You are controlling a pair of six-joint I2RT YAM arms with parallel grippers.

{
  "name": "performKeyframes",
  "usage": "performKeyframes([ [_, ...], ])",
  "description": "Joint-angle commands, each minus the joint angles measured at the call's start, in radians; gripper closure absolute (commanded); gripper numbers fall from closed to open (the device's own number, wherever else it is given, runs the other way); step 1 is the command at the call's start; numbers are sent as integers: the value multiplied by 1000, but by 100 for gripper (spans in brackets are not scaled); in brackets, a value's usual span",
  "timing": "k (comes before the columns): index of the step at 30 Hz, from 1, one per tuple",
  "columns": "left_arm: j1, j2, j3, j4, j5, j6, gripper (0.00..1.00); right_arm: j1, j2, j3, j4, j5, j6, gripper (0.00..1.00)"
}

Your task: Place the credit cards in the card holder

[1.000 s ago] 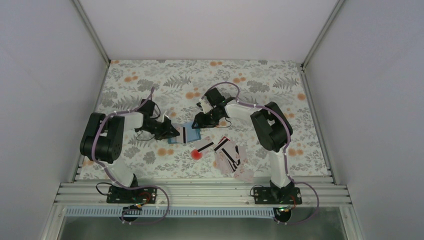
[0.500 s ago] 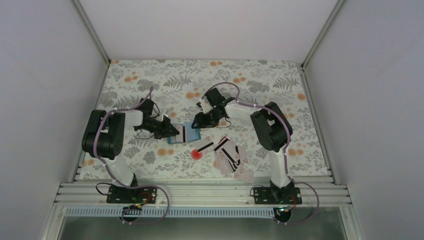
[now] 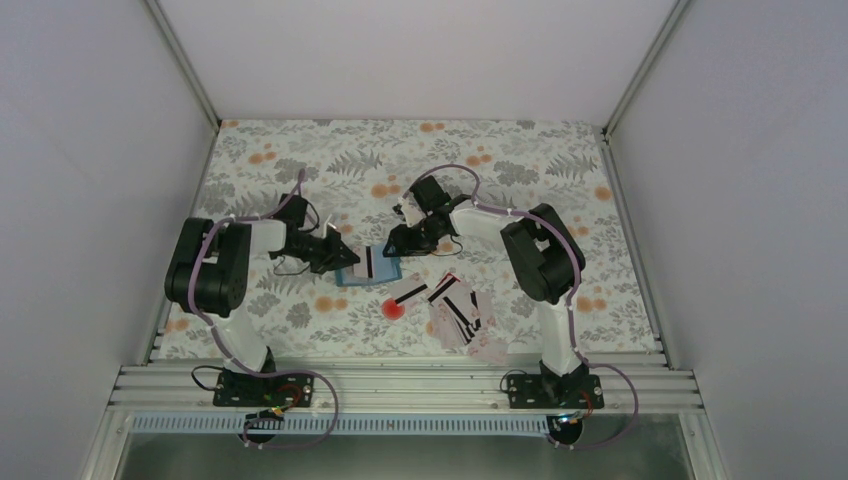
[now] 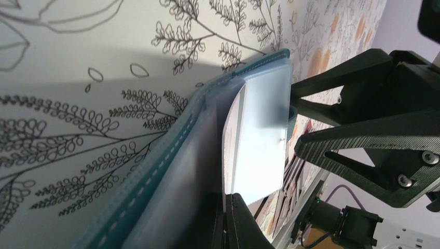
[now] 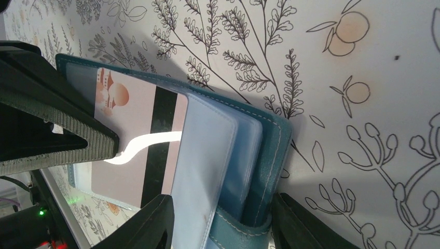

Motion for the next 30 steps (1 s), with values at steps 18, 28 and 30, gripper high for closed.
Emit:
performKeyframes([
  [18, 39, -105, 12, -102, -69, 70, 98, 13, 88, -39, -51, 42, -5, 51],
  [28, 46, -92, -6, -153, -32, 137, 98, 13, 94, -41, -53, 42, -4, 51],
  [30, 46, -76, -5, -163, -23, 143, 98, 12, 95, -41, -55, 43, -3, 51],
])
